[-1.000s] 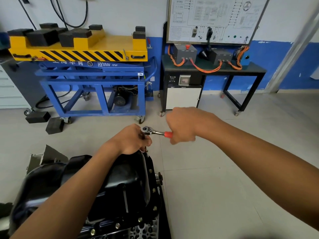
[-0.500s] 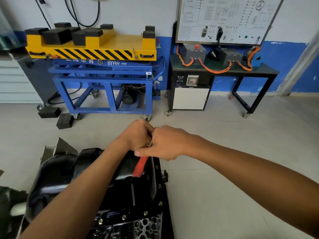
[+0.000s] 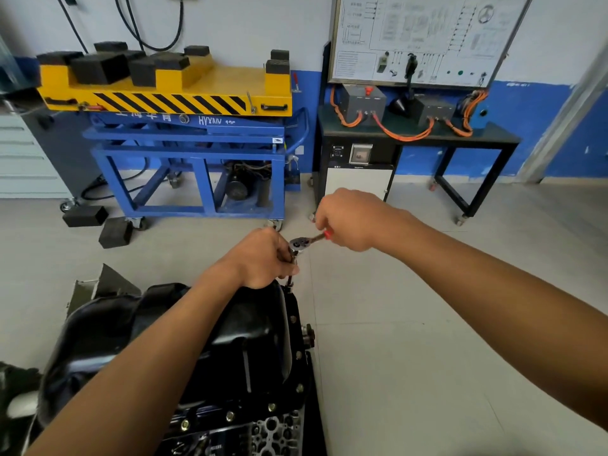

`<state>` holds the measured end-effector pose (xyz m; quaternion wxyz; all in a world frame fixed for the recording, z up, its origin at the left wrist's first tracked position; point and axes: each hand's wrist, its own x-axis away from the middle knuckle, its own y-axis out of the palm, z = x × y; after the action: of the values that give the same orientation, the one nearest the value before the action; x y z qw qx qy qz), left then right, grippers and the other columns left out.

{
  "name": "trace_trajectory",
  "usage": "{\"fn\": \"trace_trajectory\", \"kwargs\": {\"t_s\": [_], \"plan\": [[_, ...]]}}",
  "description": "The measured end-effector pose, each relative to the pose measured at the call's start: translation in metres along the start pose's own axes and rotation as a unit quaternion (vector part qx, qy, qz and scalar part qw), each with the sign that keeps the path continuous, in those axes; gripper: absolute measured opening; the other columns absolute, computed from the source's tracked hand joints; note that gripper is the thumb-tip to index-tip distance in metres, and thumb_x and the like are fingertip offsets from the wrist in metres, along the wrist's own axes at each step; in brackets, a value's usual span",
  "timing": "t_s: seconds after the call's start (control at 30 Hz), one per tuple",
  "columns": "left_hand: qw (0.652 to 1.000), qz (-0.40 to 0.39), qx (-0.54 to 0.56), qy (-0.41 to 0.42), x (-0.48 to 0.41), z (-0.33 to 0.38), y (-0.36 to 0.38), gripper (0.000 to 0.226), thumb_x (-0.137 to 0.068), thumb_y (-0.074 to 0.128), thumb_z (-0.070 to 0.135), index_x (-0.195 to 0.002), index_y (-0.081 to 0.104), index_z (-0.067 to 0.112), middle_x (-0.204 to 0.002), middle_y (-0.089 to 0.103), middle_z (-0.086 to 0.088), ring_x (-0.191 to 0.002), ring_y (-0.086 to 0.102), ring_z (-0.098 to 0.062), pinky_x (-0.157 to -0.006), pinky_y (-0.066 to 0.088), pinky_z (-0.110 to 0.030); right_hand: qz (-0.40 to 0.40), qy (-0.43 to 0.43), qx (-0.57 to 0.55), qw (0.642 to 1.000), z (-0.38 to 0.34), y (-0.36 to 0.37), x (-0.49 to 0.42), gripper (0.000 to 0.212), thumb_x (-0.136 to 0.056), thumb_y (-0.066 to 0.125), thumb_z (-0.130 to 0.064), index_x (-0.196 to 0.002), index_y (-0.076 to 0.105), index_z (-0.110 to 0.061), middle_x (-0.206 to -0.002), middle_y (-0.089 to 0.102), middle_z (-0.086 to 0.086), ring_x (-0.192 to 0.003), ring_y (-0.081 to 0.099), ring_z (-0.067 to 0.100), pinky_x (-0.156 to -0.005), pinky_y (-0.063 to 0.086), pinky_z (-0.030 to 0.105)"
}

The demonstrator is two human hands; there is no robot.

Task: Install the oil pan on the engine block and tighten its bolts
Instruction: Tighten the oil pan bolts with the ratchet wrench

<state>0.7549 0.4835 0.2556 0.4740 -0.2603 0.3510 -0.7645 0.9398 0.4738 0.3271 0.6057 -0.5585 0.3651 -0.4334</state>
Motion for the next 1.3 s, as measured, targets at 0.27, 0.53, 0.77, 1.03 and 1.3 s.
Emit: {"fn": "trace_trajectory", "kwargs": {"t_s": [0.27, 0.53, 0.77, 1.03, 1.3], "plan": [[1.0, 0.019, 0.005, -0.014, 0.001, -0.003, 0.001, 0.009, -0.081, 0.082, 0.02, -0.075, 0.078, 0.014, -0.067, 0.073, 0.003, -0.07, 0.07, -0.013, -0.072, 0.058, -0.031, 0.05, -0.043, -0.114, 0.991, 0.01, 0.018, -0.013, 0.02, -0.089, 0.063, -0.013, -0.108, 0.069, -0.018, -0.106, 0.067, 0.003, -0.099, 0.06, 0.024, -0.086, 0.052, 0.046], [0.997, 0.063, -0.032, -0.015, 0.008, 0.002, 0.004, 0.016, -0.081, 0.075, 0.024, -0.067, 0.07, 0.017, -0.065, 0.067, -0.001, -0.067, 0.064, -0.018, -0.06, 0.049, -0.027, 0.007, -0.063, -0.079, 0.995, 0.015, 0.013, 0.021, 0.069, -0.079, 0.058, -0.076, -0.12, 0.068, -0.021, -0.074, 0.054, -0.017, -0.088, 0.056, 0.009, -0.068, 0.041, 0.03], [0.994, 0.088, -0.064, -0.02, 0.012, 0.007, 0.001, 0.034, -0.077, 0.061, 0.006, -0.047, 0.047, 0.015, -0.048, 0.05, 0.0, -0.048, 0.044, -0.016, -0.047, 0.031, -0.023, -0.074, -0.114, -0.159, 0.978, -0.053, 0.03, 0.04, 0.061, -0.091, 0.049, -0.068, -0.057, 0.051, -0.017, -0.051, 0.044, -0.004, -0.046, 0.045, 0.011, -0.048, 0.034, 0.03], [0.993, 0.083, -0.074, -0.045, 0.015, 0.009, 0.0, 0.035, -0.074, 0.055, -0.001, -0.044, 0.046, 0.013, -0.048, 0.051, -0.006, -0.047, 0.042, -0.019, -0.05, 0.036, -0.028, -0.088, -0.072, -0.22, 0.969, -0.063, 0.031, 0.038, 0.062, -0.086, 0.059, -0.066, -0.05, 0.041, -0.019, -0.048, 0.037, -0.006, -0.044, 0.037, 0.013, -0.047, 0.031, 0.03], [0.992, 0.097, -0.057, -0.056, 0.011, 0.009, 0.0, 0.035, -0.073, 0.067, 0.006, -0.048, 0.044, 0.016, -0.049, 0.047, 0.0, -0.049, 0.043, -0.016, -0.046, 0.029, -0.024, -0.106, -0.036, -0.257, 0.96, -0.051, 0.026, 0.038, 0.047, -0.085, 0.065, -0.041, -0.049, 0.045, -0.02, -0.042, 0.044, -0.008, -0.043, 0.042, 0.013, -0.05, 0.038, 0.03]]}}
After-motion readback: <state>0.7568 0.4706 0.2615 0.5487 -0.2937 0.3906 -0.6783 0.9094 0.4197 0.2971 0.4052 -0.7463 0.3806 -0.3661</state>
